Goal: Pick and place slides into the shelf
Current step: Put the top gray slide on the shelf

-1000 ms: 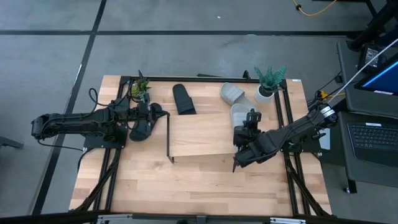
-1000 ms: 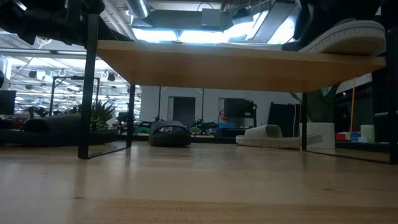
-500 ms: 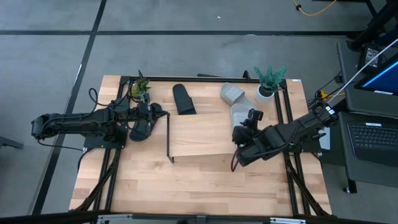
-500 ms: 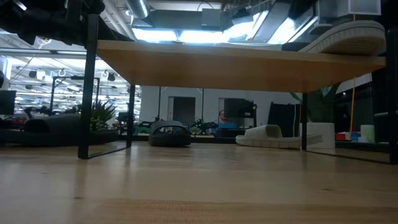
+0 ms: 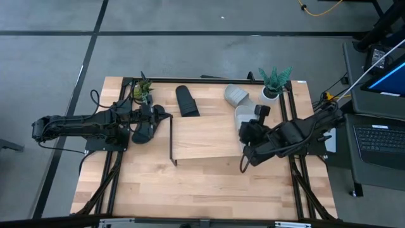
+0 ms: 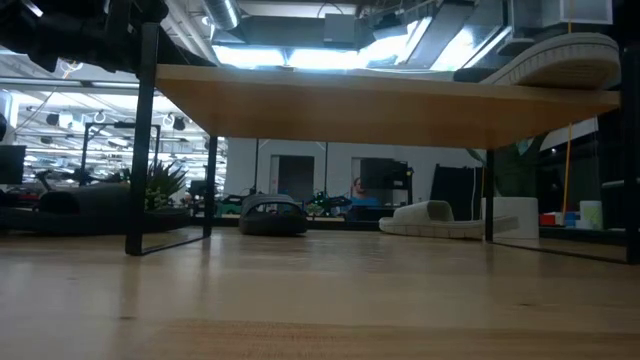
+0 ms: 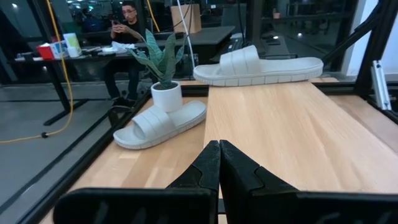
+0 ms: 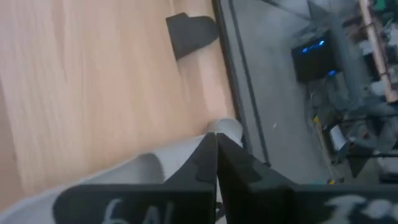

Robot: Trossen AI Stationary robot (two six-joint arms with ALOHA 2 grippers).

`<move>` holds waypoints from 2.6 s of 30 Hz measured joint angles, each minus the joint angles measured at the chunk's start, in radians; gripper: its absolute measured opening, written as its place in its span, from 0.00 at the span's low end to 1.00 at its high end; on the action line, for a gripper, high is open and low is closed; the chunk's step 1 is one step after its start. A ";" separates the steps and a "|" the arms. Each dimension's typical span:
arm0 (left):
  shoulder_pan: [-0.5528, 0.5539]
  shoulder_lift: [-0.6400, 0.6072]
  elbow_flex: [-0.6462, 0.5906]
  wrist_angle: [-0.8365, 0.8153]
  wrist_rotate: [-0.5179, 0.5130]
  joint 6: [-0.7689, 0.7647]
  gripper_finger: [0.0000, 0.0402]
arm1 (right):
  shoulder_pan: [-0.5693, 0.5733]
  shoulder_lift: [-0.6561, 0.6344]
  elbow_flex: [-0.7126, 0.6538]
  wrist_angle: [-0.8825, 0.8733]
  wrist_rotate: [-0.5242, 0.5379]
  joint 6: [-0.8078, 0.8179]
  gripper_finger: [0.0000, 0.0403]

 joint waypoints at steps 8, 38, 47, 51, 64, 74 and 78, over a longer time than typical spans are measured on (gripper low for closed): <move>0.000 0.000 0.000 0.000 0.018 -0.016 0.00 | -0.096 -0.092 0.000 -0.001 -0.022 -0.149 0.01; 0.000 0.000 0.000 -0.002 -0.032 0.034 0.00 | -0.933 -0.165 -0.242 0.594 -0.732 -0.961 0.01; -0.001 0.000 0.000 -0.003 -0.032 0.030 0.00 | -1.013 -0.134 -0.243 0.511 -0.863 -1.029 0.01; -0.001 0.000 0.000 -0.002 -0.032 0.036 0.00 | -1.017 -0.134 -0.242 0.437 -0.885 -1.037 0.01; -0.001 0.000 0.000 -0.002 -0.032 0.037 0.00 | -1.067 -0.134 -0.242 0.364 -0.883 -1.086 0.01; -0.001 0.000 0.000 0.015 -0.160 0.038 0.00 | -1.071 -0.134 -0.242 0.364 -0.884 -1.084 0.02; -0.001 0.000 0.000 0.016 -0.167 0.036 0.00 | -1.071 -0.134 -0.242 0.383 -0.884 -1.062 0.03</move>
